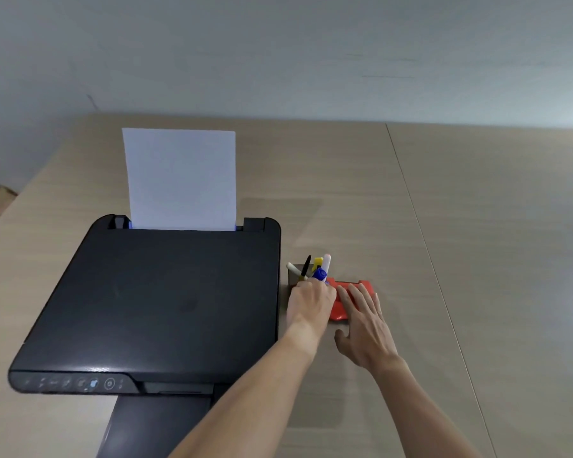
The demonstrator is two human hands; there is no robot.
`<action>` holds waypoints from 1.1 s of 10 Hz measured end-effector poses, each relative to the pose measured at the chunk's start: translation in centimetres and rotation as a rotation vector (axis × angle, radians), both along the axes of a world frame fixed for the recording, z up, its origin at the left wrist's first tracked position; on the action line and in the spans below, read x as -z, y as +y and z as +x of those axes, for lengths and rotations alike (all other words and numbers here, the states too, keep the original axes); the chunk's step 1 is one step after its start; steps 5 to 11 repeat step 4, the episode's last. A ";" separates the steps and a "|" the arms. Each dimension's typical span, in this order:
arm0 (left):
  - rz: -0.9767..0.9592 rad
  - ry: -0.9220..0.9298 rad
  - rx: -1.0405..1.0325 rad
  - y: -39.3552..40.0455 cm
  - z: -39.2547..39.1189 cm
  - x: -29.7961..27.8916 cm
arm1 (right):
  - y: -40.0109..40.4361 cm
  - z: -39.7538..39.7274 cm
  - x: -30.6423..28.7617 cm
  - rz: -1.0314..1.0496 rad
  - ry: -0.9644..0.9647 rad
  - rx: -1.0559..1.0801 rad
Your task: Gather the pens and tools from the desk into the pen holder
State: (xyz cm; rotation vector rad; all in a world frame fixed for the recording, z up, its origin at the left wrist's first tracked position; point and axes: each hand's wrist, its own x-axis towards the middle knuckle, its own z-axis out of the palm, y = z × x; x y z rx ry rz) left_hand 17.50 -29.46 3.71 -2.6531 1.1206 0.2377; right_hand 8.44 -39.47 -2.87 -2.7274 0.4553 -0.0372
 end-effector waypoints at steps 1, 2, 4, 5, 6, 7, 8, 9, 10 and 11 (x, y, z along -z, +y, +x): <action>-0.030 -0.025 -0.005 0.0 0.1 0.1 | 0.0 0.1 0.2 -0.004 0.015 0.001; -0.090 -0.023 -0.009 0.1 -0.1 0.5 | 0.0 0.3 0.1 -0.009 0.051 0.003; -0.412 0.252 -0.258 1.4 -3.5 -1.1 | 2.8 -2.3 -0.2 0.159 -0.177 0.295; -0.412 0.252 -0.258 1.4 -3.5 -1.1 | 2.8 -2.3 -0.2 0.159 -0.177 0.295; -0.412 0.252 -0.258 1.4 -3.5 -1.1 | 2.8 -2.3 -0.2 0.159 -0.177 0.295; -0.412 0.252 -0.258 1.4 -3.5 -1.1 | 2.8 -2.3 -0.2 0.159 -0.177 0.295; -0.412 0.252 -0.258 1.4 -3.5 -1.1 | 2.8 -2.3 -0.2 0.159 -0.177 0.295; -0.412 0.252 -0.258 1.4 -3.5 -1.1 | 2.8 -2.3 -0.2 0.159 -0.177 0.295; -0.412 0.252 -0.258 1.4 -3.5 -1.1 | 2.8 -2.3 -0.2 0.159 -0.177 0.295; -0.412 0.252 -0.258 1.4 -3.5 -1.1 | 2.8 -2.3 -0.2 0.159 -0.177 0.295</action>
